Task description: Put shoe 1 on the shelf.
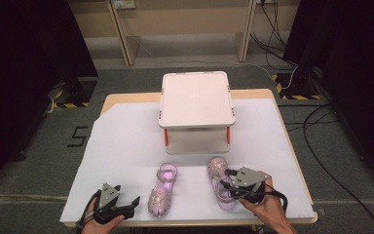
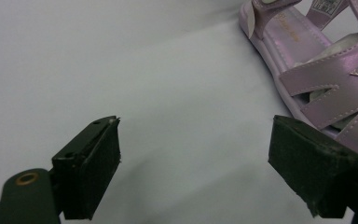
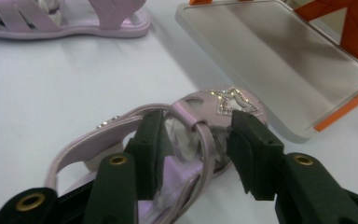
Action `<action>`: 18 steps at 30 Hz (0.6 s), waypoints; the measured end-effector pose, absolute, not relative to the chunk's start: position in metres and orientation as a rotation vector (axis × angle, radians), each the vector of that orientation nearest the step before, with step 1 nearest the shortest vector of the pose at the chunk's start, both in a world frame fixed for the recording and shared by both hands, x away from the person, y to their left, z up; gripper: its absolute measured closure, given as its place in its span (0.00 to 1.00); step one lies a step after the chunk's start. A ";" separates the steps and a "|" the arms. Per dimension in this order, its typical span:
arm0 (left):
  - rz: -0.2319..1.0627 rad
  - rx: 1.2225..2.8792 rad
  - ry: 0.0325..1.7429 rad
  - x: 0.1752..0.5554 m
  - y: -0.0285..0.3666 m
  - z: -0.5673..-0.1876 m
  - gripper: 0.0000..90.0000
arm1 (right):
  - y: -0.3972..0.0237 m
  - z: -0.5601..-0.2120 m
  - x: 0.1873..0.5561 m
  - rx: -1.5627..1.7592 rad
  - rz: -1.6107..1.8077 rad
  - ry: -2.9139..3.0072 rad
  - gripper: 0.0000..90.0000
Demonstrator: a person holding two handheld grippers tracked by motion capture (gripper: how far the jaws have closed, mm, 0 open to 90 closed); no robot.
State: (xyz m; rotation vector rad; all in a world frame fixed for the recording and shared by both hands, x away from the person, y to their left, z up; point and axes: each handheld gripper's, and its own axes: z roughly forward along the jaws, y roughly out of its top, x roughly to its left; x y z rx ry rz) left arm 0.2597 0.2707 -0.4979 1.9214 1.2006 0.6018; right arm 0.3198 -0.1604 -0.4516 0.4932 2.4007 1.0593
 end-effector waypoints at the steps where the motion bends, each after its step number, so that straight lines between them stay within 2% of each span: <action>1: 0.600 1.924 1.202 0.259 0.271 -0.498 0.18 | -0.160 -0.452 0.321 0.472 1.050 2.403 0.70; 3: 0.602 1.919 1.205 0.259 0.272 -0.498 0.18 | -0.156 -0.453 0.324 0.424 1.041 2.404 0.77; 8: 0.608 1.919 1.208 0.260 0.272 -0.498 0.18 | -0.150 -0.448 0.324 0.323 0.953 2.368 0.88; 18: 0.602 1.926 1.188 0.261 0.269 -0.497 0.18 | -0.143 -0.442 0.319 0.260 0.937 2.301 0.92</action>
